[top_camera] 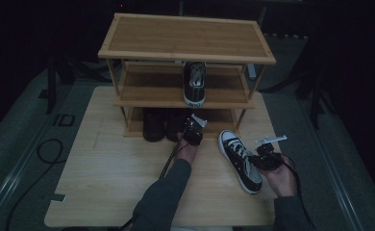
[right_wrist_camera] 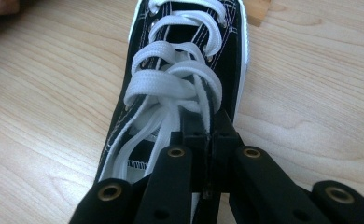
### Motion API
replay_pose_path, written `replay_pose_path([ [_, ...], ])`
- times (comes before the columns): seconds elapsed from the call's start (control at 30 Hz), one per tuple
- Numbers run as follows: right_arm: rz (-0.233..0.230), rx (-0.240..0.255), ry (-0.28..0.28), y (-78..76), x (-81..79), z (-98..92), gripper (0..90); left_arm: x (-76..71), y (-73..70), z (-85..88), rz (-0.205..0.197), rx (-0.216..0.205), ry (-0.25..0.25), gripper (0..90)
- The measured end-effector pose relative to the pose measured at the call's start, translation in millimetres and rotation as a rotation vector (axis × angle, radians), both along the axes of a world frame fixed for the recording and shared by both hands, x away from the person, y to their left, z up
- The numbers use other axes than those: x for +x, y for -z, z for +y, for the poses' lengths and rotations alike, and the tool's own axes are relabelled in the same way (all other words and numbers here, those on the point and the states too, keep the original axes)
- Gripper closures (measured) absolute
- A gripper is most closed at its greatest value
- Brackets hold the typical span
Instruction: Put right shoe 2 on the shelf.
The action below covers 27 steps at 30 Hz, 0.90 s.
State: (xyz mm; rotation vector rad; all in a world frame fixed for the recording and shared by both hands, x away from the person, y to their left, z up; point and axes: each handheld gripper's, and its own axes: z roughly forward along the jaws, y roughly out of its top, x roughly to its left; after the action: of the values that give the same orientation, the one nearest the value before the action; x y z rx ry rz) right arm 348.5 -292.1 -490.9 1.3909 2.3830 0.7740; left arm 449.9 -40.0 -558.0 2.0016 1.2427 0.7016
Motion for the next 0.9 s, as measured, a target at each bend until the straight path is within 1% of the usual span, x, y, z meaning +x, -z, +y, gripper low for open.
replay_pose_path([
  [0.2,-0.001,0.017,0.011,-2.6,0.8,0.5,88.7,0.1,0.0,0.2,0.001,-0.003,0.0,89.7],
  [0.43,-0.005,0.025,0.016,-5.5,1.8,-0.3,88.7,0.1,0.0,0.3,0.001,-0.004,-0.001,89.7],
  [0.57,-0.001,0.044,0.014,-7.6,3.1,-1.3,88.7,0.2,0.1,0.4,0.002,-0.006,-0.001,89.7],
  [0.8,-0.012,0.065,0.008,-13.3,4.0,-3.3,88.7,0.2,0.0,0.4,0.002,-0.006,0.0,89.7],
  [0.9,-0.015,0.082,0.001,-19.1,4.5,-5.2,88.7,0.2,0.1,0.4,0.002,-0.006,-0.001,89.7],
])
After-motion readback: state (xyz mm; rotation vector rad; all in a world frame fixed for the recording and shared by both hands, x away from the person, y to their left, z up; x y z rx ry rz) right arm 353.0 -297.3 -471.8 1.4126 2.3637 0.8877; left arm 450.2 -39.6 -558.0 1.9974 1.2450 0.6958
